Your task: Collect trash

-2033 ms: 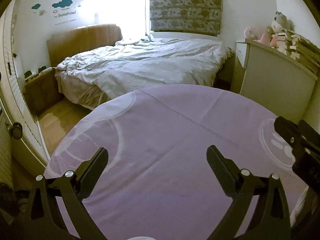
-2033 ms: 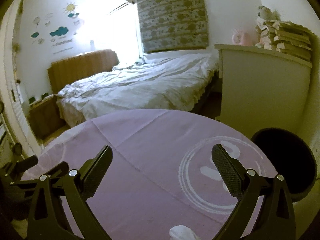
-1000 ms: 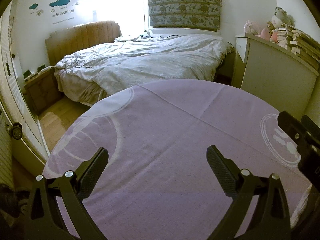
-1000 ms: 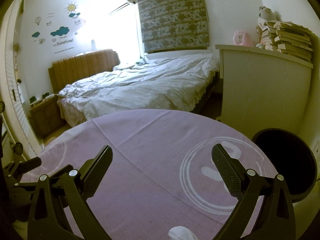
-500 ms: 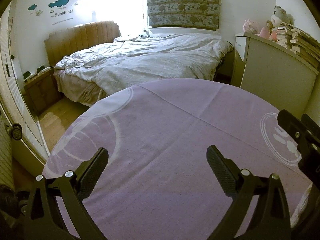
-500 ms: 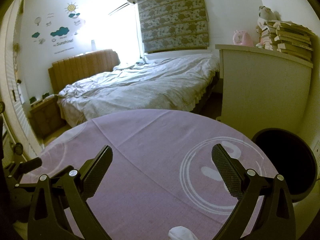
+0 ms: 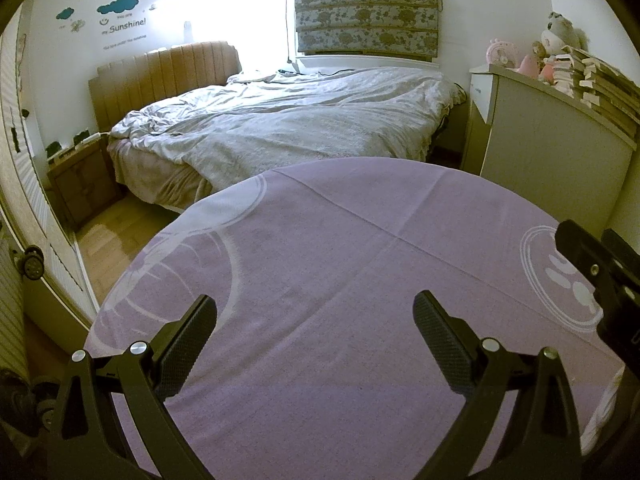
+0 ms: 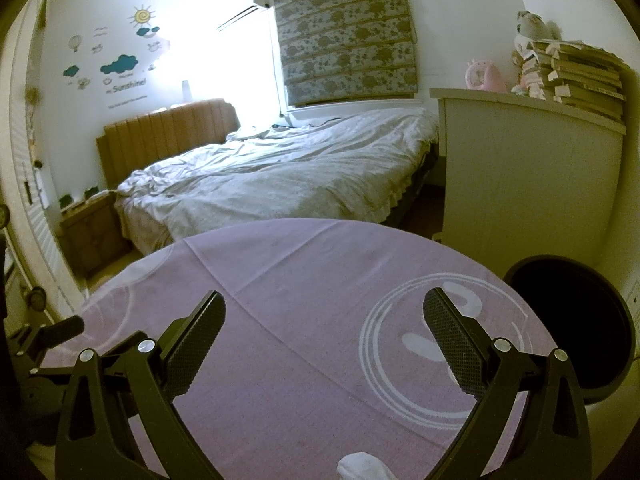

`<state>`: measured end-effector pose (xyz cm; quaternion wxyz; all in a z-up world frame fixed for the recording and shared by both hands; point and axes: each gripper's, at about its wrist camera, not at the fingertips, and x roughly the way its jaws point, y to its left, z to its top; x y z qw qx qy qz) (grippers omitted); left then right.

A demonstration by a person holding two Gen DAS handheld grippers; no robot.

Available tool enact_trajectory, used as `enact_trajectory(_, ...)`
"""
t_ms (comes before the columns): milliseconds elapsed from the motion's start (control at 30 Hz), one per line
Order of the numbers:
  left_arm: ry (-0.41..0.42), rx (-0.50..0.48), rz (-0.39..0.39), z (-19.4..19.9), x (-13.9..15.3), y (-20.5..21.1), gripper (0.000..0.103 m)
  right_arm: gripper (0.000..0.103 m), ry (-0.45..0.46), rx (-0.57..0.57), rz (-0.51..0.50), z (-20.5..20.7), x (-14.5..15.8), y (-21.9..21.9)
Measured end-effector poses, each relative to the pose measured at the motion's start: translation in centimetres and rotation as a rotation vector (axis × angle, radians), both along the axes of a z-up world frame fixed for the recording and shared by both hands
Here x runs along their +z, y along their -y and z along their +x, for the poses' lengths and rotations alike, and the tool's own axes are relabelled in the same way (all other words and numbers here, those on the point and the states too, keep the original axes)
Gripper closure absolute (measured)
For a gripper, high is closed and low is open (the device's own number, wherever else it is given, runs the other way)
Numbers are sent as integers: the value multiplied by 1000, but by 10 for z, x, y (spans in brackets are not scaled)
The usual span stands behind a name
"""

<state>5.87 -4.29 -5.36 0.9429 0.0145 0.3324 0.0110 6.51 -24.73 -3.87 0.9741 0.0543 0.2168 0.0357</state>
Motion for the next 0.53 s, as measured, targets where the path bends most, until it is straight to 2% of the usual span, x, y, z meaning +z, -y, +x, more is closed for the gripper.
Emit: enact_trajectory(533, 11, 7, -17, 0, 2, 1, 5, 5, 0, -1, 0, 0, 0, -1)
